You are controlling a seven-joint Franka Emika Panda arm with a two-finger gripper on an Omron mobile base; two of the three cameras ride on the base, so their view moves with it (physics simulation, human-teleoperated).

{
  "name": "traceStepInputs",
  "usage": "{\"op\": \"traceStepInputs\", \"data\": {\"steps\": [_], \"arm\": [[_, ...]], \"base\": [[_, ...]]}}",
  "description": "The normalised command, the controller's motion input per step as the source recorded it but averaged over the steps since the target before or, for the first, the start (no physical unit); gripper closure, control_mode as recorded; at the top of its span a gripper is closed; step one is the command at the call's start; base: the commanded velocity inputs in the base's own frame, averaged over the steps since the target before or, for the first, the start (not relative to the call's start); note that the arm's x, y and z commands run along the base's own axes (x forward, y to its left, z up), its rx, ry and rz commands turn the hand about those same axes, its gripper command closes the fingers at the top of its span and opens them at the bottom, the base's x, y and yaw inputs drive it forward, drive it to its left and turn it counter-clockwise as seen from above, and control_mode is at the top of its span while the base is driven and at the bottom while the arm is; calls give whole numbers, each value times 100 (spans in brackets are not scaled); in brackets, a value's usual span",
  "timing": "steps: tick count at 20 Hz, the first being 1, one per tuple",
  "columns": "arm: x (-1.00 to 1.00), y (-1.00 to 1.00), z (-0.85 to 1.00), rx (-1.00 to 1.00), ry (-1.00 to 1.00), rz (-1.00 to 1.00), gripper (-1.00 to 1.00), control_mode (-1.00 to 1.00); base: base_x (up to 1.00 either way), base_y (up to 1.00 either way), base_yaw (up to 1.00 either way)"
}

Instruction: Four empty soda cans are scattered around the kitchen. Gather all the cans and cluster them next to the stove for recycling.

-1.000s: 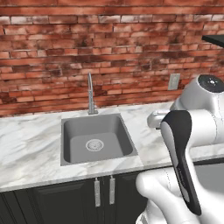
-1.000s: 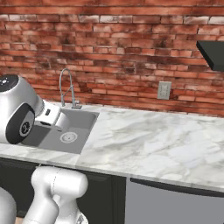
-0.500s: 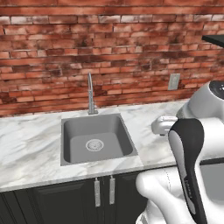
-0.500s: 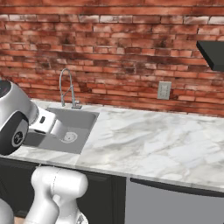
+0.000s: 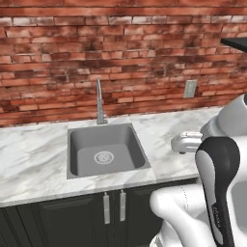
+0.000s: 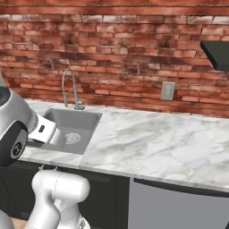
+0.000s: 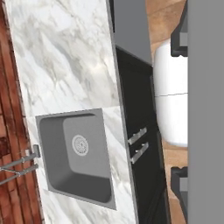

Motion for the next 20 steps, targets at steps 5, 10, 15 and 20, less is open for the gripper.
{"op": "traceStepInputs", "data": {"steps": [5,10,15,20], "arm": [[0,0,0,0,0,0,-100,100],[0,0,0,0,0,0,-100,100],[0,0,0,0,0,0,-100,100],[0,0,0,0,0,0,-100,100]], "base": [[-43,0,0],[-49,0,0],[-50,0,0],[-48,0,0]]}}
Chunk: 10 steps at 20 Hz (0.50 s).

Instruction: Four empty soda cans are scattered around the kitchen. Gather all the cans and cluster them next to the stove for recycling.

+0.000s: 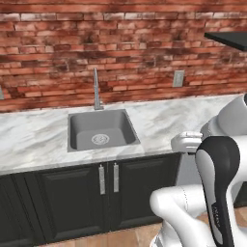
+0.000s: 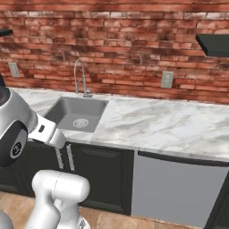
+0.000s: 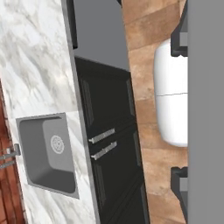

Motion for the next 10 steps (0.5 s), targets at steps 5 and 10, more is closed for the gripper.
{"op": "traceStepInputs", "data": {"steps": [5,10], "arm": [[0,0,0,0,0,0,-100,100],[0,0,0,0,0,0,-100,100]], "base": [[-47,0,0],[-48,0,0]]}}
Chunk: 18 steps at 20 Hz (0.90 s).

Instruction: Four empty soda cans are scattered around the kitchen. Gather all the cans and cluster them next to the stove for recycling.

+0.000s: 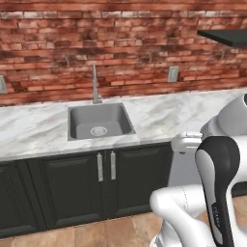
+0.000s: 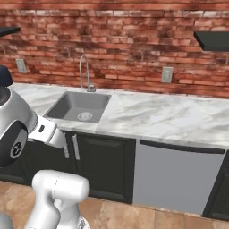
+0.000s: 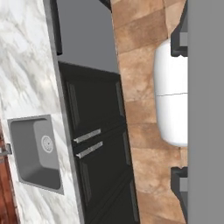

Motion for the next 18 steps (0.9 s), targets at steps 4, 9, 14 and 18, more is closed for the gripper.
{"op": "traceStepInputs", "data": {"steps": [4,9,14,18], "arm": [[0,0,0,0,0,0,-100,100],[0,0,0,0,0,0,-100,100],[0,0,0,0,0,0,-100,100],[0,0,0,0,0,0,-100,100]], "base": [[-46,0,0],[-27,-22,0],[-5,-62,1],[-1,-82,2]]}}
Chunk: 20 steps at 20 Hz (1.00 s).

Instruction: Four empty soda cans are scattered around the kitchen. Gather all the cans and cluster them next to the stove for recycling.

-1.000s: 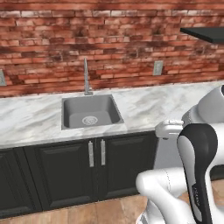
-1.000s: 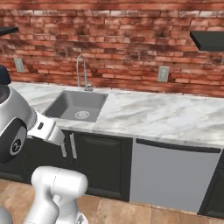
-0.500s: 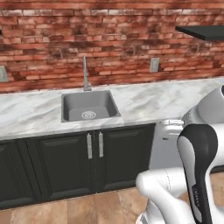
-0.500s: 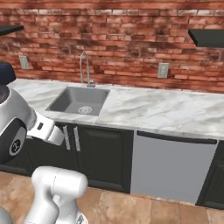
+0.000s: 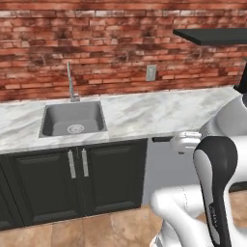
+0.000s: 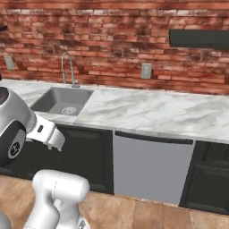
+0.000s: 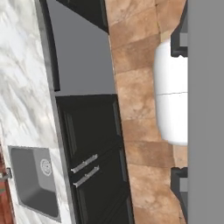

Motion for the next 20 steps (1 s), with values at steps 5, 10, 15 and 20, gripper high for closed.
{"op": "traceStepInputs", "data": {"steps": [5,10,15,20], "arm": [[0,0,0,0,0,0,-100,100],[0,0,0,0,0,0,-100,100],[0,0,0,0,0,0,-100,100],[0,0,0,0,0,0,-100,100]], "base": [[-4,-89,3],[0,-87,4],[3,-63,5],[11,-44,2]]}}
